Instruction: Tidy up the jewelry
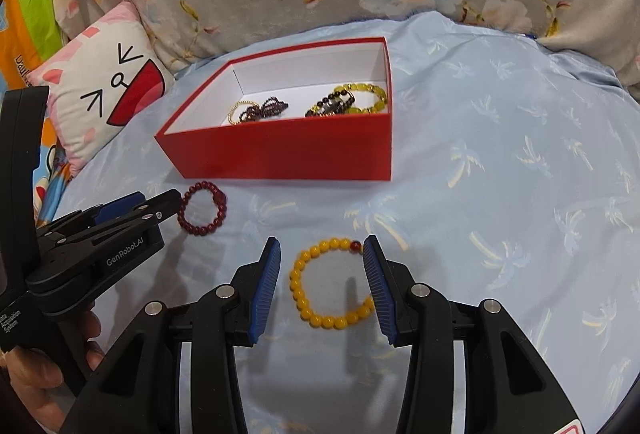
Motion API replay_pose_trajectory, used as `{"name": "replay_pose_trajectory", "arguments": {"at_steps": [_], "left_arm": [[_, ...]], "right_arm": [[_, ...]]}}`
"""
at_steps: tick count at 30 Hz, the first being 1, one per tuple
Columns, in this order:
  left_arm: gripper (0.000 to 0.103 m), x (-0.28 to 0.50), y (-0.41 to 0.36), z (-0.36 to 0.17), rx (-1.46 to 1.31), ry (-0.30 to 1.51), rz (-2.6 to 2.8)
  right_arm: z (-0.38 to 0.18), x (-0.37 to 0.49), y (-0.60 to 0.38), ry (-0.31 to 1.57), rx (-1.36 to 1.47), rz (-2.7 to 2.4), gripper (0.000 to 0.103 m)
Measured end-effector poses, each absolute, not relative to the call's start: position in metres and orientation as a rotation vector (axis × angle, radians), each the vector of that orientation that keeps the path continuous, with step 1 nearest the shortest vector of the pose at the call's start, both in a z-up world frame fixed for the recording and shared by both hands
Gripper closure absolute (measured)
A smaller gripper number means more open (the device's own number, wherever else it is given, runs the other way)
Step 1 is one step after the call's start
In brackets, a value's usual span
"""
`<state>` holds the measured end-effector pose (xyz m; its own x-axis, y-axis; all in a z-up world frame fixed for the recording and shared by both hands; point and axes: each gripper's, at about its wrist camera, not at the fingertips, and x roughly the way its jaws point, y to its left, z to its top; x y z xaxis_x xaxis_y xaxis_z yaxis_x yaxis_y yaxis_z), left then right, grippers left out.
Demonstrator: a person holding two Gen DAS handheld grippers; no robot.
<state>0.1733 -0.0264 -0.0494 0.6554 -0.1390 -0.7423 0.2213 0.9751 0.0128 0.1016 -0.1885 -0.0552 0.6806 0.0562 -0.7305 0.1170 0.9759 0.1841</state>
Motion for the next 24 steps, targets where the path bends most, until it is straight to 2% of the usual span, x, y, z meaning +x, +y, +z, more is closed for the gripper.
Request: {"name": "replay_pose_trajectory", "arguments": {"at_steps": [4, 12, 15, 22, 24], "left_arm": [[0.048, 0.170, -0.023, -0.060, 0.095, 0.856, -0.208], [0.046, 0.171, -0.011, -0.073, 0.060, 0.895, -0.197], [0.034, 0.172, -0.009, -0.074, 0.046, 0.885, -0.195], [0.034, 0.188, -0.002, -0.073, -0.026, 0.902, -0.195], [0.033, 0.192, -0.008, -0.072, -0.023, 0.905, -0.213]], "right_arm": [[-0.066, 0.097, -0.192, 0.846, 0.230, -0.047, 0.054], [-0.081, 0.093, -0.196, 0.877, 0.222, -0.069, 0.053], [-0.081, 0.093, -0.194, 0.878, 0.223, -0.063, 0.045], [-0.083, 0.096, -0.191, 0.880, 0.220, -0.056, 0.045], [-0.083, 0.097, -0.190, 0.880, 0.214, -0.054, 0.042]]}}
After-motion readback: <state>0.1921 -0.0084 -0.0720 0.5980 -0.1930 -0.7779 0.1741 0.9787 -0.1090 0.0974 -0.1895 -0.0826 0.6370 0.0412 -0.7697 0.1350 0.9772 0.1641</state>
